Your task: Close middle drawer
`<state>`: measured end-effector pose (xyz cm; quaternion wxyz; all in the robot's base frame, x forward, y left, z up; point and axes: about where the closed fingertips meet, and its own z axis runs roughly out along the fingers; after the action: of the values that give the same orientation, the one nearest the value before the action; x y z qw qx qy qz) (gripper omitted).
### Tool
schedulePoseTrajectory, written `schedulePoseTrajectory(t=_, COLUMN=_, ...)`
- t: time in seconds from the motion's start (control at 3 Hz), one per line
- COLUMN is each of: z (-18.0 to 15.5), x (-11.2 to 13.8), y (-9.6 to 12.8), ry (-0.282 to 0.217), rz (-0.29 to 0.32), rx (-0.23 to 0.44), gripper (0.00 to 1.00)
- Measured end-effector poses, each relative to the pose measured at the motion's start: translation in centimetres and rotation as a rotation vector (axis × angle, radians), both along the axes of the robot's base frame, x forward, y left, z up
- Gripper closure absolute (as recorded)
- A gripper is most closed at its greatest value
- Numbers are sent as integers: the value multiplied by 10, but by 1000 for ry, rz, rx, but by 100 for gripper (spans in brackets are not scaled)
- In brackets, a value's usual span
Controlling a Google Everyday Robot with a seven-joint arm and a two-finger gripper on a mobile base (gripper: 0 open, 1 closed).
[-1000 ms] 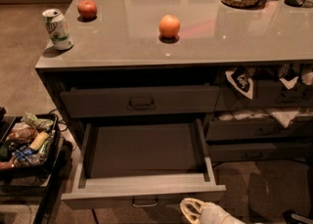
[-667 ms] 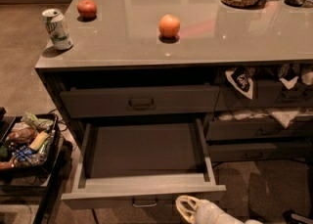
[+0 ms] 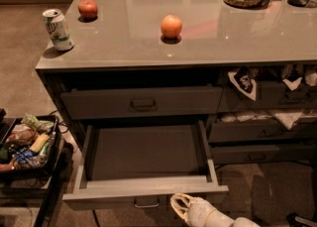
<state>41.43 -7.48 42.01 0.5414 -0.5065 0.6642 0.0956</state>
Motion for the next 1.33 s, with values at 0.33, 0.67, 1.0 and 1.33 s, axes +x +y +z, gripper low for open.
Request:
schedulePoseTrajectory(t=0.33, z=-3, x=5, y=7, ry=-41, rz=-13, rx=-60, gripper=100)
schedulePoseTrajectory(t=0.67, z=-9, x=14, y=13, ry=-56, rz=-39, rx=-100, gripper=100)
schedulePoseTrajectory(t=1.0, z=-18, x=29, y=22, ry=-53, rz=-64, rx=-123, gripper=100)
schedulePoseTrajectory(t=1.33, z=-28, x=63, y=29, ry=-38, rz=-110, rx=-85, gripper=100)
